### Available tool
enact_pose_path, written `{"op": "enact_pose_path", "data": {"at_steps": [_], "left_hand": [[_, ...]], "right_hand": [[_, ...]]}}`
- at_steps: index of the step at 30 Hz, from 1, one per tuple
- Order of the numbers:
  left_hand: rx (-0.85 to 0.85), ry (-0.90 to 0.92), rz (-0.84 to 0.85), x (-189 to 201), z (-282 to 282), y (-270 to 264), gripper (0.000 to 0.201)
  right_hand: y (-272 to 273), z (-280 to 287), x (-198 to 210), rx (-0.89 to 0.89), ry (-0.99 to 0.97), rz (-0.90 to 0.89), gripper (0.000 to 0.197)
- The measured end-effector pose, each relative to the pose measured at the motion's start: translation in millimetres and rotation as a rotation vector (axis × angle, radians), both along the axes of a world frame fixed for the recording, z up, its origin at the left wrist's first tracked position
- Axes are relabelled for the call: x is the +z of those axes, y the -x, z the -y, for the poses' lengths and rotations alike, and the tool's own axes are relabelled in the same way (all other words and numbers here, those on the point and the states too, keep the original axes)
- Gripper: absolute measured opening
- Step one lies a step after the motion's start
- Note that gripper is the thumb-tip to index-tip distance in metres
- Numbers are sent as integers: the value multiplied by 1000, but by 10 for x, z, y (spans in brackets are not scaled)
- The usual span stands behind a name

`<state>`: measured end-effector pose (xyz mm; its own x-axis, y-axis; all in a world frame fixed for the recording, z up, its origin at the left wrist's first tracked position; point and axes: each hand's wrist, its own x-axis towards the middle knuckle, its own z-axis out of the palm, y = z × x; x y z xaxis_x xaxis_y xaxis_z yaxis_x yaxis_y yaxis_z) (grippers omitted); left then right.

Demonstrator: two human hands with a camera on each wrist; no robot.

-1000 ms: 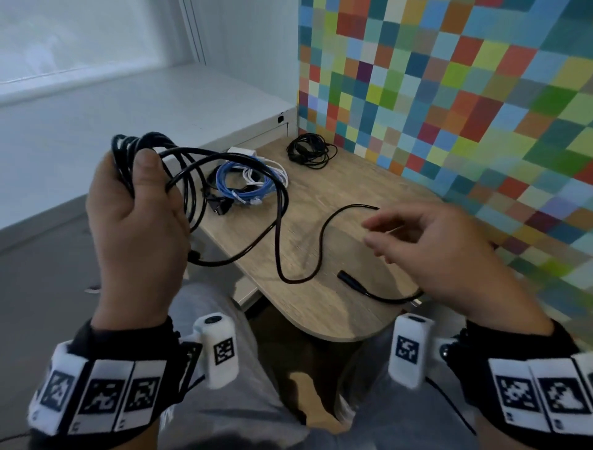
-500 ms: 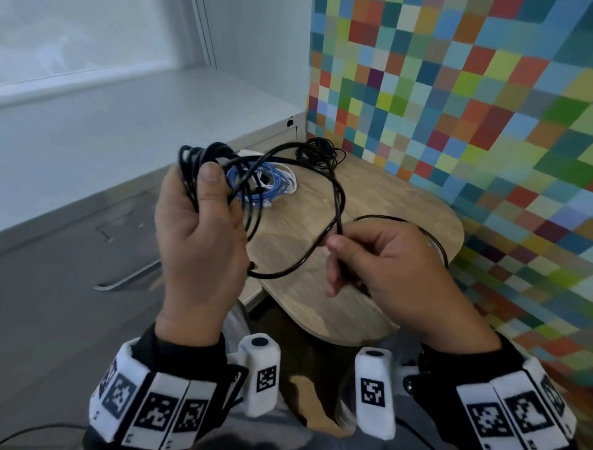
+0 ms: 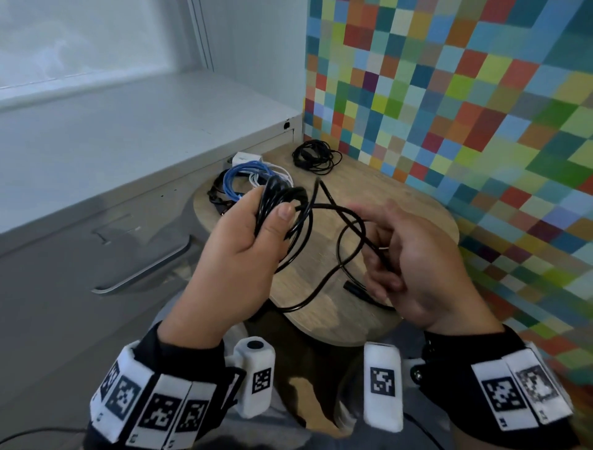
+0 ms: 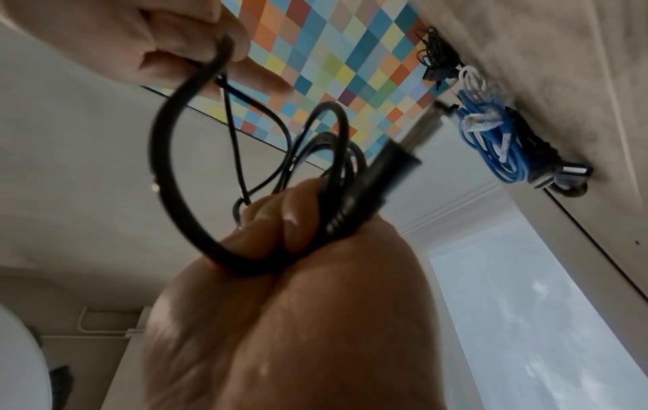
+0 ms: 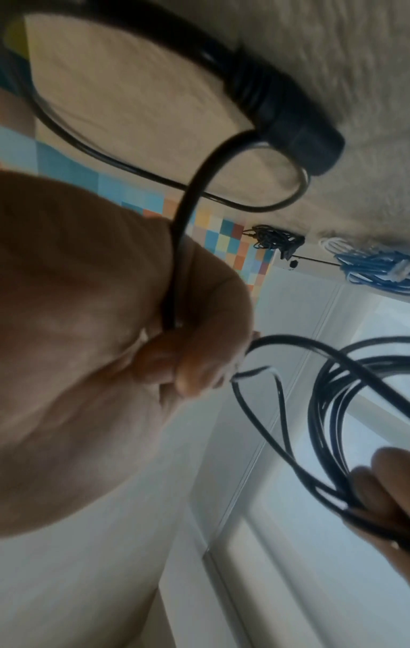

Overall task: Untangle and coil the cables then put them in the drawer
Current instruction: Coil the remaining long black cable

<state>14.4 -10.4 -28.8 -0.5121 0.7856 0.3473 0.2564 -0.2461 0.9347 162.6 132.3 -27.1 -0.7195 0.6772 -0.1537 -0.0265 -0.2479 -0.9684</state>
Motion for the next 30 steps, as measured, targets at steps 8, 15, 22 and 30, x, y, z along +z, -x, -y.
{"op": "enact_pose_path", "data": {"at_steps": [8,15,22,30], "left_hand": [[-123,-27,17,11,37,45,18],[-68,48,-99,7,47,66,21],[315,190,-611,60,123,223,32],[655,1,-697,221,302,395,12]], "right_hand": [[-95,-123,-60,98,-87,-144,13],[-62,-93,-43,74,-113,-208,16],[-134,-83,191,-165,-130,-278,20],[-471,-193,390,-126,-1019,254,23]]}}
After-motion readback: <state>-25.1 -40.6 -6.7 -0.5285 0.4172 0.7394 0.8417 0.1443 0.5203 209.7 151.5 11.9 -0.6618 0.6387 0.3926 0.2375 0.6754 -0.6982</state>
